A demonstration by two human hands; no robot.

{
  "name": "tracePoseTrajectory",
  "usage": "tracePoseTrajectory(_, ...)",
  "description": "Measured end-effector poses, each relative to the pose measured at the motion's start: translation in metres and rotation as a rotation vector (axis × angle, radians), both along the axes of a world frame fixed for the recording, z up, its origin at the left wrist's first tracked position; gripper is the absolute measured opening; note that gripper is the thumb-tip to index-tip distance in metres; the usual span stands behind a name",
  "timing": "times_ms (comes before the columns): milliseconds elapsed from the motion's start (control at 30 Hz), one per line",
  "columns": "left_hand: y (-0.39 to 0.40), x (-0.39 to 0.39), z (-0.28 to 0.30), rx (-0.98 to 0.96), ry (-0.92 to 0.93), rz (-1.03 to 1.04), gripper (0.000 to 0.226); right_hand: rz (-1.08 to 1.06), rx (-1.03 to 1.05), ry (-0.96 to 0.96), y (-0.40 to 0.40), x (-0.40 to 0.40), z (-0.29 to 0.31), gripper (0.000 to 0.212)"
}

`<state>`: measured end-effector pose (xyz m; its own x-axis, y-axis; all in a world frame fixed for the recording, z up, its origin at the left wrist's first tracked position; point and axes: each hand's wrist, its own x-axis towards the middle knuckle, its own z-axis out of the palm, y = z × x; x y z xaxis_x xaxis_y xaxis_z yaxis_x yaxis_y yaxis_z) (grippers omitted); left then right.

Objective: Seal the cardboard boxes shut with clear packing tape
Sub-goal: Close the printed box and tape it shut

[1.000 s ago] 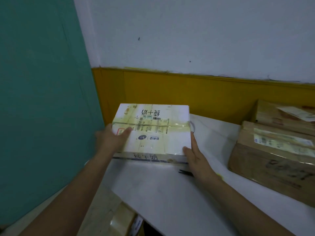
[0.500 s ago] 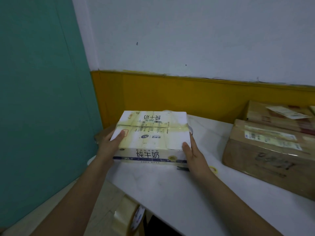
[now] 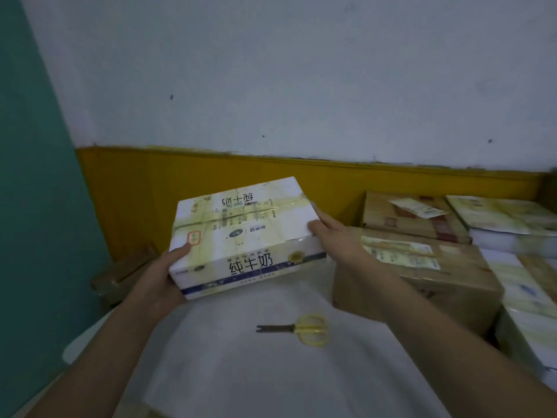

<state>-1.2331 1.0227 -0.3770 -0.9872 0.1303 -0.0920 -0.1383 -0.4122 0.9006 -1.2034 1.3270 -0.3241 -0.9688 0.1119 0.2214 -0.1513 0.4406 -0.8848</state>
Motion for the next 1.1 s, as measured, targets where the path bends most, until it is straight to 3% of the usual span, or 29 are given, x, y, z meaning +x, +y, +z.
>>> tracePoseTrajectory(167, 0.050, -0.054, 0.024, -0.062, 0.033, 0.002, 0.021, -0.115, 0.271, -0.159, 0.048, -0.051, 0.042, 0.027)
tracePoseTrajectory(300, 0.079, -0.105, 0.031, -0.144, 0.027, -0.050, 0.021, -0.214, 0.620, -0.305, 0.066, -0.081, 0.059, 0.017)
tracePoseTrajectory(400, 0.092, -0.148, 0.029, -0.193, 0.006, -0.076, 0.022, -0.233, 0.622, -0.336, 0.079, -0.100, 0.053, 0.023)
tracePoseTrajectory(467, 0.102, -0.172, 0.027, -0.234, 0.004, -0.092, 0.024, -0.213, 0.608, -0.305, 0.086, -0.113, 0.043, 0.039)
tracePoseTrajectory(533, 0.112, -0.196, 0.024, -0.255, 0.008, -0.110, 0.025, -0.163, 0.677, -0.272, 0.094, -0.126, 0.031, 0.087)
tracePoseTrajectory(600, 0.126, -0.217, 0.018, -0.274, 0.002, -0.129, 0.026, -0.129, 0.789, -0.309, 0.101, -0.137, 0.022, 0.104)
tracePoseTrajectory(767, 0.167, -0.252, -0.006, -0.302, -0.057, -0.147, 0.026, -0.184, 1.218, -0.553, 0.100, -0.160, 0.005, 0.083)
tracePoseTrajectory(900, 0.184, -0.264, -0.025, -0.344, -0.005, -0.153, 0.025, -0.246, 1.476, -0.497, 0.092, -0.171, -0.001, 0.082)
tracePoseTrajectory(967, 0.188, -0.272, -0.030, -0.542, 0.132, -0.058, 0.028, -0.231, 1.463, -0.456, 0.096, -0.174, -0.002, 0.077)
tracePoseTrajectory(1067, 0.190, -0.288, -0.028, -1.302, 0.355, 0.022, 0.044, -0.213, 1.428, -0.496, 0.095, -0.171, 0.000, 0.068)
tracePoseTrajectory(1100, 0.192, -0.290, -0.026, -1.467, 0.396, 0.051, 0.047, -0.209, 1.422, -0.504, 0.093, -0.167, 0.002, 0.066)
